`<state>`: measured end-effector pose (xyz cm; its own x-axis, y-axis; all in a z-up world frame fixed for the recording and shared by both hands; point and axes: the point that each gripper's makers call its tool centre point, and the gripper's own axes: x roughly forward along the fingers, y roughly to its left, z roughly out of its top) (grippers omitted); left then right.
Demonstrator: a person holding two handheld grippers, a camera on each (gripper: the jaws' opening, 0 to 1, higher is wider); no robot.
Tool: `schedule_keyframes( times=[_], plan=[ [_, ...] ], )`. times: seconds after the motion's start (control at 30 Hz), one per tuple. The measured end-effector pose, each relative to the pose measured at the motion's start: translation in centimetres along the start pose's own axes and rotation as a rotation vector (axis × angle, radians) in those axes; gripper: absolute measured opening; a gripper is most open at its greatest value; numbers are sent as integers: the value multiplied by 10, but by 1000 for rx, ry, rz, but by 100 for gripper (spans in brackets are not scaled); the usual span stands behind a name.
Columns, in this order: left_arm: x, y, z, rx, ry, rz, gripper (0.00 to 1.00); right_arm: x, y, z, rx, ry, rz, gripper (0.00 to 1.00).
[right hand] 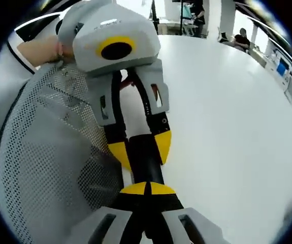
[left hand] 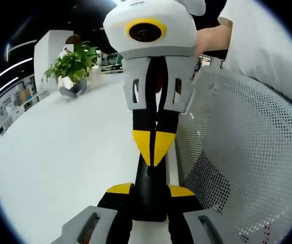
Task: Press the specified remote control buttons in sequence, fully releasing each button before pressing the next.
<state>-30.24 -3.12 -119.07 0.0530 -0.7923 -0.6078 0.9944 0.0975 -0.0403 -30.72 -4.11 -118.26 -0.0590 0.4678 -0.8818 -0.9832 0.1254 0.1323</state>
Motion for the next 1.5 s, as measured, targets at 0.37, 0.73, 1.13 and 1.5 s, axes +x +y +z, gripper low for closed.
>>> schedule_keyframes(
  times=[0.37,0.73,1.13,1.5],
  plan=[
    [0,0,0,-3,-2,-1,24,4,0,3,-38,2,-18,0],
    [0,-1,0,-9,-4,1,24,3,0,4,-91,11,-68,0],
    [1,-1,0,1,8,10,24,5,0,6,-296,-49,-236,0],
    [1,-1,-1,-8,7,14,24,2,0,9,-144,-132,-173,0]
  ],
)
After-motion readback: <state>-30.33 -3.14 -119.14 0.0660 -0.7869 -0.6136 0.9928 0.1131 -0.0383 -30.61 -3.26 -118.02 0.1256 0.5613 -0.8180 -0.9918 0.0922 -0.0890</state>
